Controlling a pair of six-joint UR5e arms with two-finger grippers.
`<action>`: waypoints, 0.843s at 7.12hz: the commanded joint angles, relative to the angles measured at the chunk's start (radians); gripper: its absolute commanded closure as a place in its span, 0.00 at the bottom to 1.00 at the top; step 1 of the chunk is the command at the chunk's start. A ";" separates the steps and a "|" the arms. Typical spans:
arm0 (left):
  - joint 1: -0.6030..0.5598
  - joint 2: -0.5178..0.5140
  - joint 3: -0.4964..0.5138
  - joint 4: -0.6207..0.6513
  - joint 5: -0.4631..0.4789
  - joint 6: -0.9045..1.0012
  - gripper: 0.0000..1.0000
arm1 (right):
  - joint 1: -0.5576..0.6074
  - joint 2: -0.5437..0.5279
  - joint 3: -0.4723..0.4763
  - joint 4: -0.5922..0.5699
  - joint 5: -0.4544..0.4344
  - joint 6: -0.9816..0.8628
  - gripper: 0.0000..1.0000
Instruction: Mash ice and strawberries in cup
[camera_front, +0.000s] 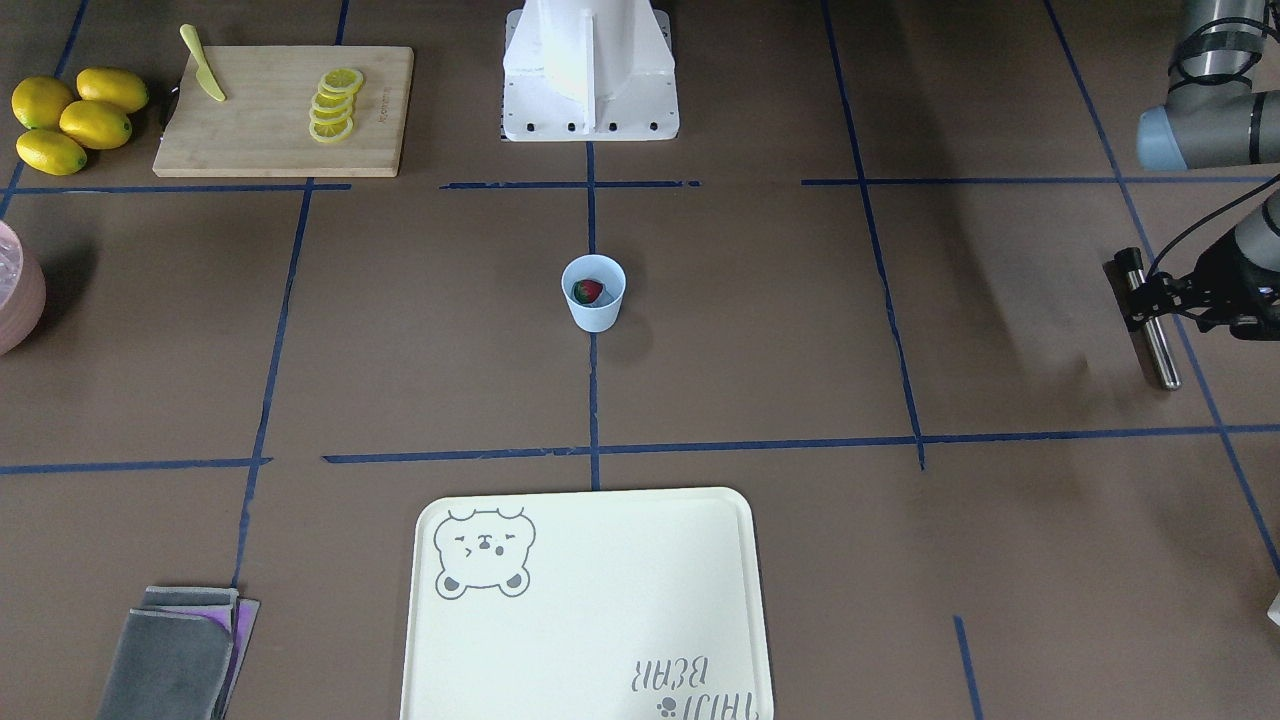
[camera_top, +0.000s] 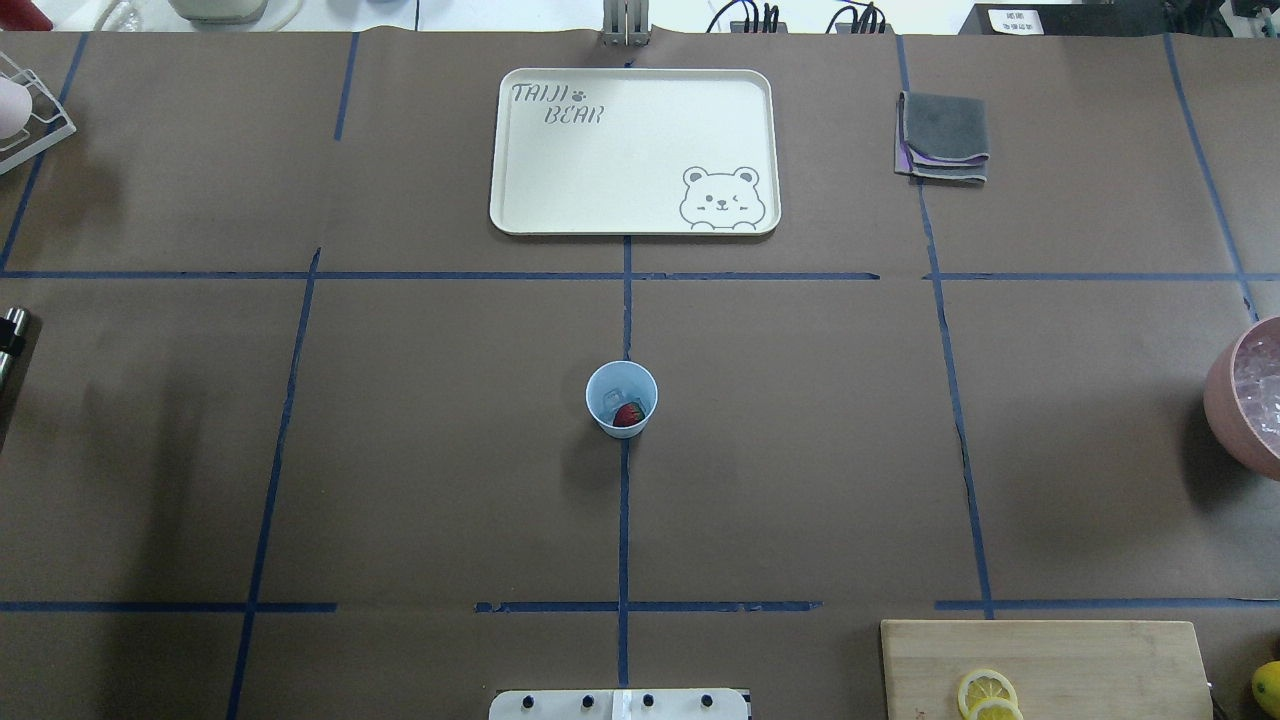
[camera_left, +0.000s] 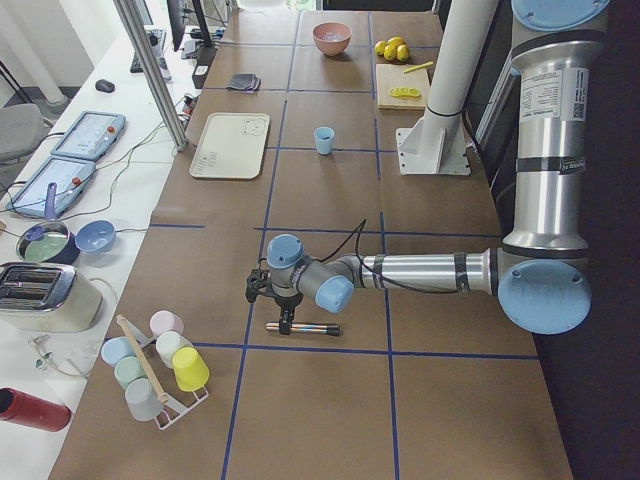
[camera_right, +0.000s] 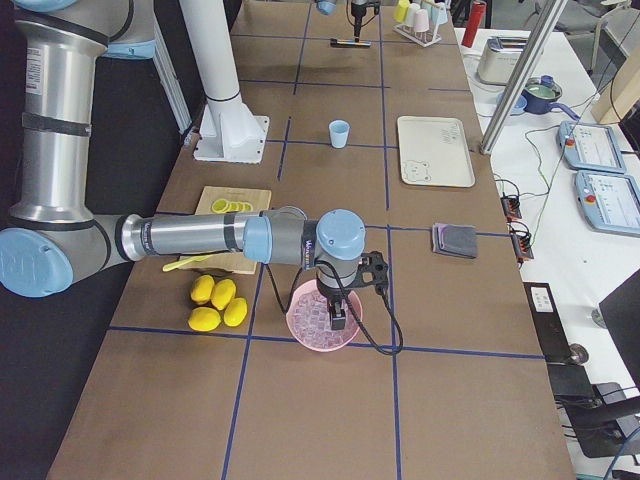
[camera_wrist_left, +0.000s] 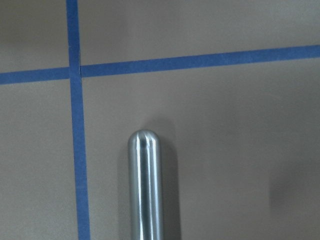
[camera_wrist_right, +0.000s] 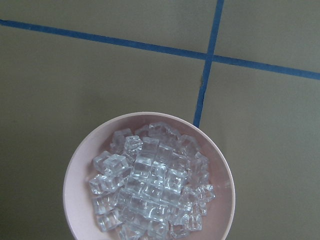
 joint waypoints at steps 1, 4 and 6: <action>-0.221 -0.099 -0.030 0.325 -0.038 0.346 0.00 | 0.000 0.005 0.002 0.000 0.000 0.002 0.00; -0.388 -0.160 -0.081 0.646 -0.094 0.517 0.00 | 0.000 0.007 0.002 0.000 0.000 0.002 0.00; -0.385 -0.114 -0.081 0.588 -0.110 0.515 0.00 | 0.000 0.008 0.002 0.000 0.000 0.004 0.00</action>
